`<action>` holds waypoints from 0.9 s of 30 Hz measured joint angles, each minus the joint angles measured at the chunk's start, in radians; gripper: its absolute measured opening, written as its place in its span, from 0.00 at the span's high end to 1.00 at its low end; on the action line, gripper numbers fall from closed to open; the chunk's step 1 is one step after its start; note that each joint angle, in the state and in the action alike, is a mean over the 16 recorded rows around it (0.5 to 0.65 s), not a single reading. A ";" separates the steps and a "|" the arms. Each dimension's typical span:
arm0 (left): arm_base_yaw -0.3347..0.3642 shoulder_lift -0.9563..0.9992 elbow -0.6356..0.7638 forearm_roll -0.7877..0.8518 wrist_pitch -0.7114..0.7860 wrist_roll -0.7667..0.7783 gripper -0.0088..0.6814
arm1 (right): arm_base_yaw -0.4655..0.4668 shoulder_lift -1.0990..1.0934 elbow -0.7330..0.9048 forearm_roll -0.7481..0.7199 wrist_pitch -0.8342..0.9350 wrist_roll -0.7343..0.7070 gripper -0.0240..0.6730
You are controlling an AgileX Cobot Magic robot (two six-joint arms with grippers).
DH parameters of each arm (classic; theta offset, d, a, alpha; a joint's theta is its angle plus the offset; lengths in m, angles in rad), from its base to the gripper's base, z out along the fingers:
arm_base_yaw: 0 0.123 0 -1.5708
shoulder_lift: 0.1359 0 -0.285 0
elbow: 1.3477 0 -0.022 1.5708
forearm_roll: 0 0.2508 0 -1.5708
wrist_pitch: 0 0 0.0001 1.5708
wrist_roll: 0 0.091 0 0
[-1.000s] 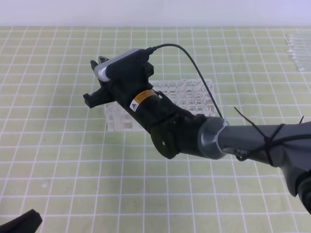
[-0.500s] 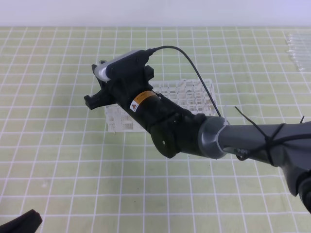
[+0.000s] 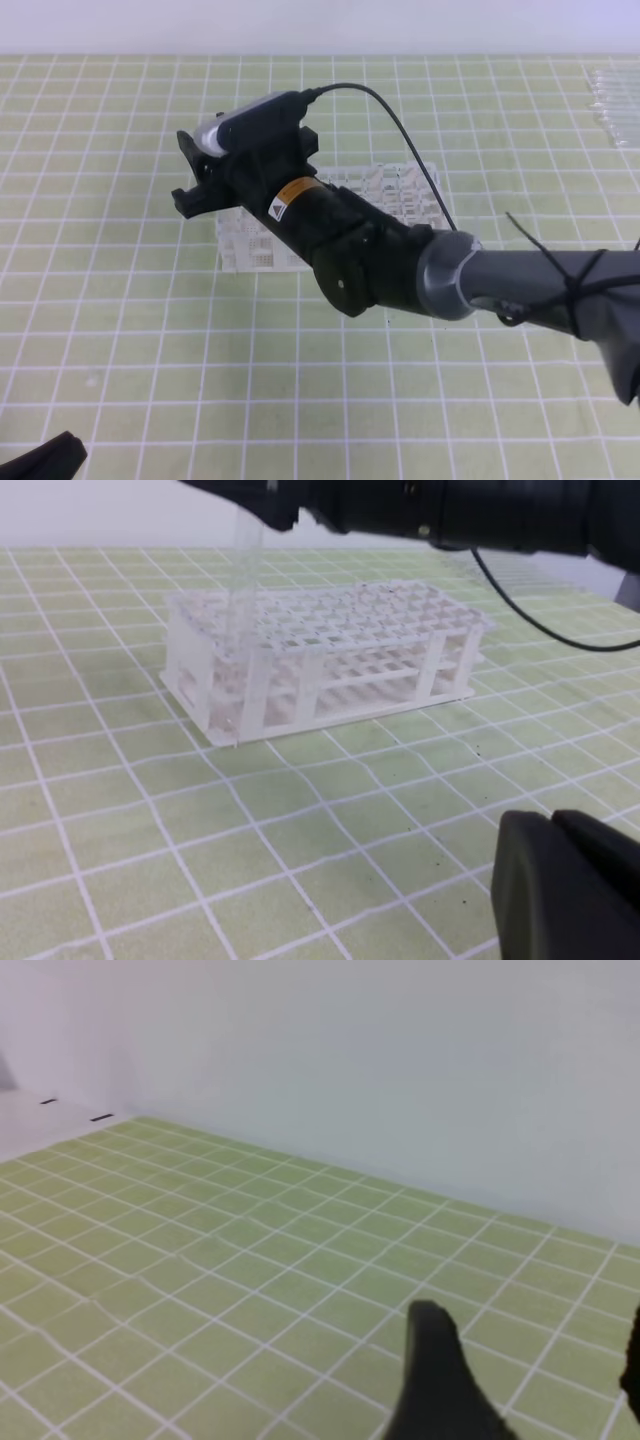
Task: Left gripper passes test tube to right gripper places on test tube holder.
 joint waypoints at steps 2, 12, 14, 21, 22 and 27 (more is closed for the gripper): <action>0.000 0.000 0.002 0.000 -0.002 0.000 0.99 | 0.000 -0.017 0.000 -0.002 0.027 -0.004 0.45; 0.000 0.000 -0.001 0.000 0.002 0.000 0.99 | 0.003 -0.188 0.000 -0.058 0.326 -0.023 0.52; 0.000 0.000 -0.002 0.000 0.004 0.000 0.99 | 0.003 -0.236 0.000 -0.074 0.410 -0.027 0.57; 0.000 0.001 -0.007 0.000 0.008 0.000 0.99 | 0.006 -0.429 0.029 -0.126 0.658 -0.029 0.80; 0.000 0.001 -0.007 0.000 0.008 0.000 0.99 | 0.007 -0.460 0.042 -0.131 0.678 -0.029 0.84; 0.000 0.002 -0.007 0.000 0.008 0.000 0.99 | 0.007 -0.626 0.153 -0.142 0.724 -0.029 0.95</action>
